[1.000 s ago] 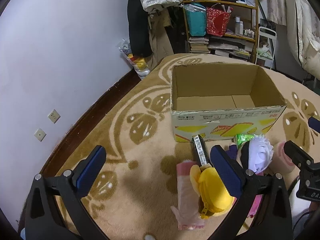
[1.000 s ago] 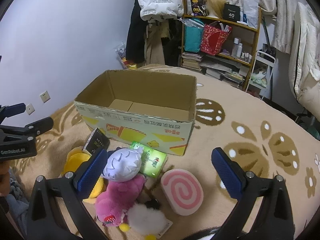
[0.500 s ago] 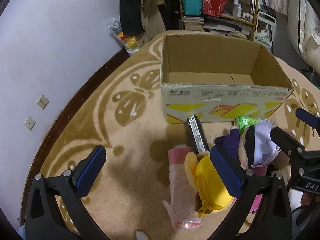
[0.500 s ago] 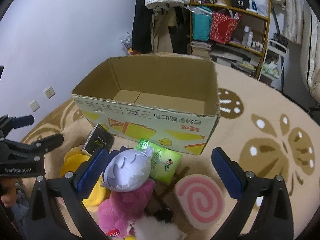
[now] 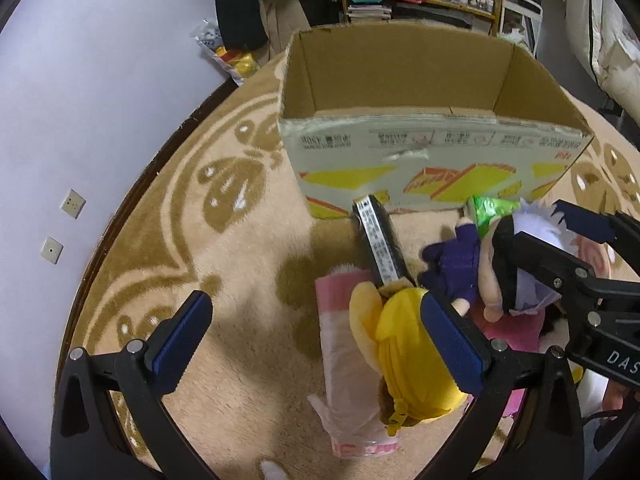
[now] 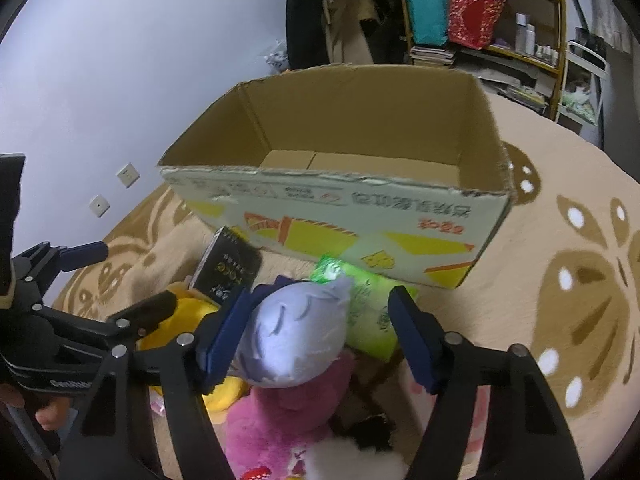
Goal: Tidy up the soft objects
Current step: 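Grasp the white-haired doll with the right tool while the left tool grasps the yellow plush, then carry the doll and yellow plush into the cardboard box and open both tools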
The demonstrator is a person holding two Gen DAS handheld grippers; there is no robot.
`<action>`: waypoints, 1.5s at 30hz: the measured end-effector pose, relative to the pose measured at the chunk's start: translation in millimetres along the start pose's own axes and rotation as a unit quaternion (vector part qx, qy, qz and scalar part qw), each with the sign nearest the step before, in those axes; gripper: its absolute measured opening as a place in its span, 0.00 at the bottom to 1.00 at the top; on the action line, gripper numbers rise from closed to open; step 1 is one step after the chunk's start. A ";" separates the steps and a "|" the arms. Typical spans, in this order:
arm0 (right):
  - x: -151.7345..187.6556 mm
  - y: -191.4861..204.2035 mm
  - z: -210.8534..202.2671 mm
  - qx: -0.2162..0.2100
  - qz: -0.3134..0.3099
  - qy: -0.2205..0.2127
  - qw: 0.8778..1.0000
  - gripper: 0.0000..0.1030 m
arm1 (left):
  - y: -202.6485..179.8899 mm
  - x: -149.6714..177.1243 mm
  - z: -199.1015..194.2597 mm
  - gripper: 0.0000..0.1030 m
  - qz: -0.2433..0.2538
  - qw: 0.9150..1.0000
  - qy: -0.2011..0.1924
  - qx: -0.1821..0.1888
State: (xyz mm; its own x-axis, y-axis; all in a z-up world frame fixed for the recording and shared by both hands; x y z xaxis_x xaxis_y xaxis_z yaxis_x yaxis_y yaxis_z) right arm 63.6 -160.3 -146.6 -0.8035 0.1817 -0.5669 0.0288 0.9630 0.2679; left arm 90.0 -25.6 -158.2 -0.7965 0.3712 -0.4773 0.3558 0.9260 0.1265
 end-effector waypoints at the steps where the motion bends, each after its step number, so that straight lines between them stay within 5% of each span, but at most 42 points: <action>1: 1.2 1.3 0.6 0.000 -0.001 0.003 1.000 0.73 | -0.9 1.9 1.6 0.99 0.002 1.000 0.006 0.001; 5: 4.4 6.3 4.0 -0.008 -0.001 0.008 1.000 0.72 | -5.4 6.7 4.0 0.99 0.004 1.000 0.016 0.012; 8: 3.0 6.8 1.4 -0.017 -0.008 0.006 1.000 0.60 | -10.9 9.6 3.3 0.93 0.012 0.999 0.021 0.021; 21: 5.4 3.9 2.9 -0.034 0.013 0.017 0.999 0.59 | -31.4 18.6 5.2 0.86 0.041 0.997 0.047 0.046; 26: 8.3 2.8 6.0 -0.047 0.030 0.025 0.998 0.59 | -33.5 20.3 6.3 0.70 0.032 0.995 0.058 0.070; 31: 7.9 3.5 5.6 -0.054 0.037 0.029 0.997 0.53 | -41.8 21.3 3.1 0.41 0.027 0.992 0.059 0.104; 45: -5.9 5.2 -18.1 -0.027 0.035 -0.014 0.999 0.47 | -30.4 7.8 -45.9 0.21 0.028 0.997 -0.002 0.072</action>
State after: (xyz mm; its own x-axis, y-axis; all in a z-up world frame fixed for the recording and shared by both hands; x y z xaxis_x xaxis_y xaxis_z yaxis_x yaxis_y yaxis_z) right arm 57.8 -160.0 -127.8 -0.7833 0.2546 -0.5671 0.0520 0.9359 0.3484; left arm 50.5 -47.7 -125.9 -0.7717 0.4207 -0.4770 0.4655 0.8846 0.0273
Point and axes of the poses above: each gripper's, at about its wrist camera, not at the fingertips, and z roughly the way its jaws point, y to its left, x to its underside, the point moved 7 cm from there along z, roughly the way its jaws point, and after that the axes turned 3 degrees about z, right-handed, at the moved point
